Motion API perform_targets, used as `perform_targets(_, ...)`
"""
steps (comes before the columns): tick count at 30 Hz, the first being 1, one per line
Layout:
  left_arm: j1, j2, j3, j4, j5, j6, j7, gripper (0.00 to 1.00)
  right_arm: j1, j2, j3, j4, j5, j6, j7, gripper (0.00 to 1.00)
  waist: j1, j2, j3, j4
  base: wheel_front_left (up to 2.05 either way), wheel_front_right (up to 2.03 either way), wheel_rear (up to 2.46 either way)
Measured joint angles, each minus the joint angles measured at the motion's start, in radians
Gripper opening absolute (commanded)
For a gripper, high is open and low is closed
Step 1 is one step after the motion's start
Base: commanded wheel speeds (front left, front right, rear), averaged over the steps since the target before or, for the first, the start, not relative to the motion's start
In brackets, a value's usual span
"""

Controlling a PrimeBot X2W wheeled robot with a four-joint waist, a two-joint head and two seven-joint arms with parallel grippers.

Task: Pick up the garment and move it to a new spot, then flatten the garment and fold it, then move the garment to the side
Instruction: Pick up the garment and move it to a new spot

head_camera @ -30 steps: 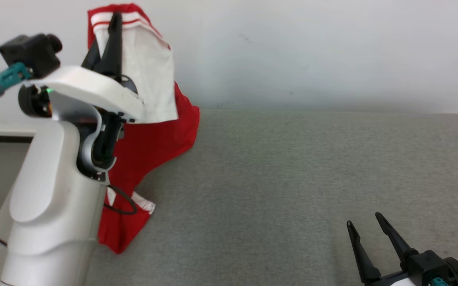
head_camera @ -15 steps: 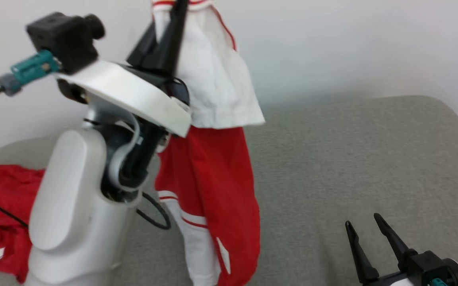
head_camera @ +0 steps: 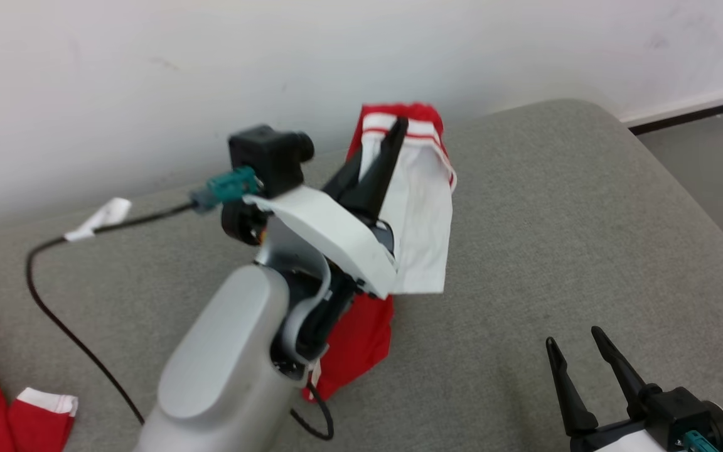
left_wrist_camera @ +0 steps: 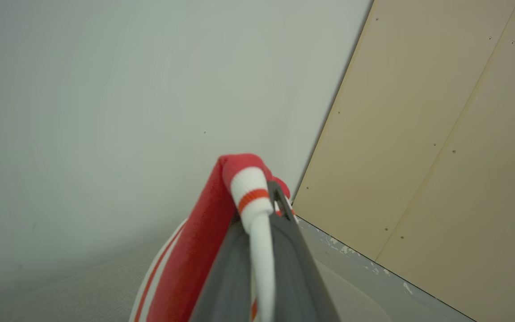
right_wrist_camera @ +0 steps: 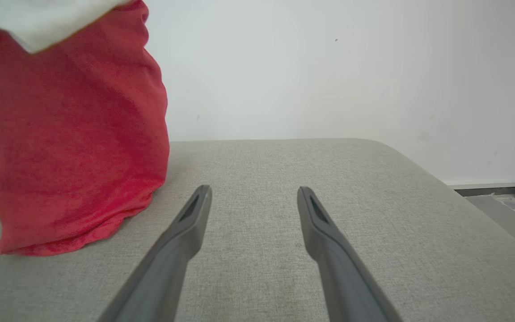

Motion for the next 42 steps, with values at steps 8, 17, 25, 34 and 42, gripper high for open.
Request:
perform_targets(8,0.033,-0.006,-0.189,0.303,0.017,-0.008,-0.112,0.00,-0.010,0.005,0.011,0.009,0.004,0.000,0.000,1.00,0.0000,0.0000,0.041,-0.025,0.00,0.00,0.00)
perform_targets(17,0.055,-0.006,-0.399,0.536,-0.097,0.026,-0.227,1.00,-0.030,-0.009,0.030,0.022,0.009,0.000,0.000,1.00,0.0000,0.0000,0.045,-0.009,0.00,0.00,0.00)
perform_targets(25,0.079,-0.007,-0.516,0.552,-0.197,0.026,-0.320,1.00,-0.028,-0.020,0.020,0.025,0.009,0.000,0.000,1.00,0.0000,0.0000,0.028,0.021,0.00,0.00,0.00)
perform_targets(34,0.155,-0.003,-0.541,0.506,-0.192,0.061,-0.391,1.00,0.005,-0.025,-0.007,0.015,0.003,0.000,0.000,1.00,0.0000,0.0000,-0.002,0.072,0.00,0.00,0.00)
perform_targets(42,0.269,0.068,-0.439,0.360,-0.111,0.141,-0.404,1.00,0.038,-0.026,-0.025,0.002,-0.007,0.000,0.000,1.00,0.0000,0.0000,-0.038,0.123,0.00,0.00,0.00)
